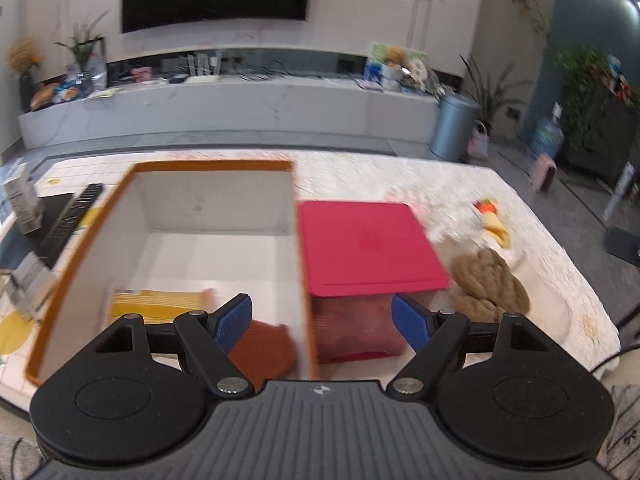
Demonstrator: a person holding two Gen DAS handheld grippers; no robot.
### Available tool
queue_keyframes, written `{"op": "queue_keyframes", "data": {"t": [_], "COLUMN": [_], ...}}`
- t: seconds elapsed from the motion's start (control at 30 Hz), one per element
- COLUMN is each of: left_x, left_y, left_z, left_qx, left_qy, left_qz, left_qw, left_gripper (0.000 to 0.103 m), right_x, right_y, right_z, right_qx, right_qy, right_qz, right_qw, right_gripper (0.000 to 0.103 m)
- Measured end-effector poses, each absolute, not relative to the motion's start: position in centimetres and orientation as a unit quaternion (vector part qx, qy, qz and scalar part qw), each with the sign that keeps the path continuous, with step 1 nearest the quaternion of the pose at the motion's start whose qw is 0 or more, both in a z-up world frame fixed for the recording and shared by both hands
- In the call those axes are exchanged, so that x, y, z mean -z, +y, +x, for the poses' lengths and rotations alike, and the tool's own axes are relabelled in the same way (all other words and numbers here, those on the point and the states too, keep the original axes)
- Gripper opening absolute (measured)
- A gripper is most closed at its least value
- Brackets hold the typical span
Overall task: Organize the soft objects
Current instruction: 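Move the right tool from the box to the brown fluffy towel, then grasp the brown fluffy towel with the right tool and lift it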
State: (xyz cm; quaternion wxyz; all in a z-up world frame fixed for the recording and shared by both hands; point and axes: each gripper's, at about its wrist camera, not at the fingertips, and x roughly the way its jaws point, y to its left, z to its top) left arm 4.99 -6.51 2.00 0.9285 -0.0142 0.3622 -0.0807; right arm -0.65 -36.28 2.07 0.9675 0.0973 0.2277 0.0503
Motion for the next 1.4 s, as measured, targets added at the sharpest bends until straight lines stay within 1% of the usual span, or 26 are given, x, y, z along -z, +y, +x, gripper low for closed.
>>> {"op": "queue_keyframes", "data": {"t": [0.13, 0.3, 0.4, 0.47, 0.63, 0.83, 0.87, 0.9, 0.93, 1.07, 1.2, 1.33, 1.4], "left_x": [-1.6, -0.9, -0.5, -0.4, 0.2, 1.3, 1.4, 1.5, 1.5, 1.6, 1.5, 1.2, 0.9], "left_y": [-8.9, -11.2, -12.1, -12.4, -13.0, -12.9, -12.9, -12.8, -12.8, -12.5, -12.1, -12.2, -12.1], "left_z": [5.3, 5.8, 6.0, 6.1, 6.7, 6.7, 6.8, 6.8, 6.8, 7.1, 7.1, 7.0, 6.7], "left_qx": [0.095, 0.103, 0.105, 0.109, 0.098, 0.104, 0.105, 0.105, 0.104, 0.097, 0.103, 0.106, 0.111], "left_qy": [0.376, 0.383, 0.39, 0.393, 0.402, 0.414, 0.413, 0.411, 0.411, 0.414, 0.417, 0.414, 0.408], "left_qz": [0.001, 0.031, 0.046, 0.056, 0.061, 0.054, 0.057, 0.06, 0.062, 0.046, 0.03, 0.036, 0.039], "left_qw": [0.922, 0.918, 0.914, 0.911, 0.908, 0.903, 0.903, 0.903, 0.903, 0.904, 0.903, 0.903, 0.905], "left_gripper": [0.093, 0.093, 0.093, 0.093, 0.093, 0.093, 0.093, 0.093, 0.093, 0.093, 0.093, 0.093, 0.093], "right_x": [-0.3, 1.4, 2.5, 3.2, 3.3, 5.0, 5.3, 5.7, 6.0, 7.7, 8.3, 8.3, 8.7], "right_y": [-37.3, -37.9, -38.1, -37.7, -36.7, -38.5, -38.8, -39.1, -39.3, -39.9, -39.6, -38.2, -37.2], "right_z": [1.5, 3.0, 5.1, 6.6, 8.6, 8.9, 8.8, 8.6, 8.3, 8.6, 8.7, 9.1, 9.8], "right_qx": [-0.02, -0.012, -0.017, -0.02, -0.048, -0.018, -0.006, 0.012, 0.03, 0.036, -0.013, -0.014, -0.01], "right_qy": [0.292, 0.313, 0.346, 0.393, 0.434, 0.431, 0.423, 0.407, 0.392, 0.417, 0.421, 0.414, 0.42], "right_qz": [0.106, 0.108, 0.13, 0.123, 0.097, 0.169, 0.174, 0.177, 0.178, 0.162, 0.196, 0.213, 0.191], "right_qw": [0.95, 0.943, 0.929, 0.911, 0.894, 0.886, 0.889, 0.896, 0.902, 0.894, 0.886, 0.885, 0.887], "right_gripper": [0.1, 0.1, 0.1, 0.1, 0.1, 0.1, 0.099, 0.093, 0.092, 0.092, 0.092, 0.092, 0.097]}}
